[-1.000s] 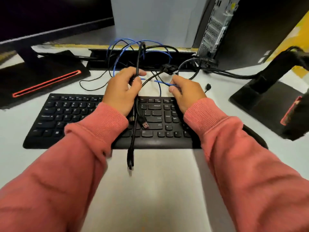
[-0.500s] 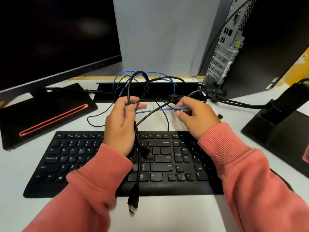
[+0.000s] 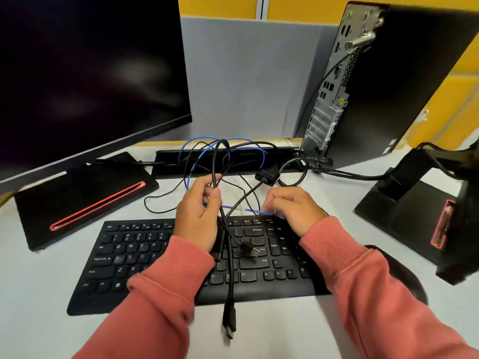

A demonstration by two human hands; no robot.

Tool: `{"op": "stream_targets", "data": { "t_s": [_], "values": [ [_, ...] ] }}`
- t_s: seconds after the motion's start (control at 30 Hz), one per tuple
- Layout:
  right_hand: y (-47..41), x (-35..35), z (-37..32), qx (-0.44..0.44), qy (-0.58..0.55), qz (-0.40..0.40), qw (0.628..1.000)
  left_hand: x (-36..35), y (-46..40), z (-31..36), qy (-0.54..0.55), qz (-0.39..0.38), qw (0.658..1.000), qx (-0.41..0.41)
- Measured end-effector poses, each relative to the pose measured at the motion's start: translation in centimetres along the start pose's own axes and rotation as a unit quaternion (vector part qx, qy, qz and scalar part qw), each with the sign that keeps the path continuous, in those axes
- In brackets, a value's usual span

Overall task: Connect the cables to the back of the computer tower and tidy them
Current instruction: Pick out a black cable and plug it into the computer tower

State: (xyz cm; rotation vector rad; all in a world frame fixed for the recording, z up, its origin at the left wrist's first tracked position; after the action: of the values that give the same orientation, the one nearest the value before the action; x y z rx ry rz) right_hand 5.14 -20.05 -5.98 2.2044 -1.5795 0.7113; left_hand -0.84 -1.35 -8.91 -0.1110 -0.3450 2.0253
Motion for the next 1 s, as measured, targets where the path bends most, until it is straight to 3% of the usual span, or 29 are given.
{"op": "stream_targets", "data": {
  "t_s": [0.17, 0.33, 0.5, 0.67, 0.73, 0.87, 1.0],
  "values": [
    [-1.8, 0.3, 0.6, -0.128, -0.038, 0.077, 0.988, 0.0, -0.4, 0.2, -0.025, 0.021, 0.999, 0.0],
    [-3.4, -0.4, -1.0, -0.191, -0.014, 0.027, 0.981, -0.1, -0.4, 0.4, -0.095, 0.033, 0.995, -0.009],
    [-4.1, -1.1, -2.3, -0.231, -0.101, 0.024, 0.967, -0.1, 0.0, 0.3, -0.194, 0.029, 0.976, -0.096],
    [-4.3, -0.7, -1.1, -0.205, -0.257, 0.033, 0.944, -0.6, 0.0, 0.2, -0.35, -0.117, 0.89, -0.267],
    [-4.2, -0.2, 0.1, -0.185, -0.306, 0.007, 0.934, -0.9, -0.5, 0.4, -0.407, -0.121, 0.865, -0.268],
    [-4.3, 0.4, 1.1, -0.145, -0.3, -0.039, 0.942, -1.7, -3.0, 1.6, -0.511, -0.082, 0.818, -0.251],
    [-4.8, 0.6, 2.0, -0.161, -0.336, -0.046, 0.927, -2.6, -6.3, 3.0, -0.597, -0.14, 0.774, -0.155]
  ]
}}
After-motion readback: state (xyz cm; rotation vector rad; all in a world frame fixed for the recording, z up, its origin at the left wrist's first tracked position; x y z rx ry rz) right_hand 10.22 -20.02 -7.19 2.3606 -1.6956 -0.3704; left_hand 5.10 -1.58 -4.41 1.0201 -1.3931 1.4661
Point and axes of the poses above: each hand's wrist, its own y-axis away from the middle knuckle, its own x-axis out of the back of the hand, z = x × y, the point moved 1 cm from there along -y, towards the middle knuckle, and after that the axes turned 7 degrees about y, right-handed, at the moved point
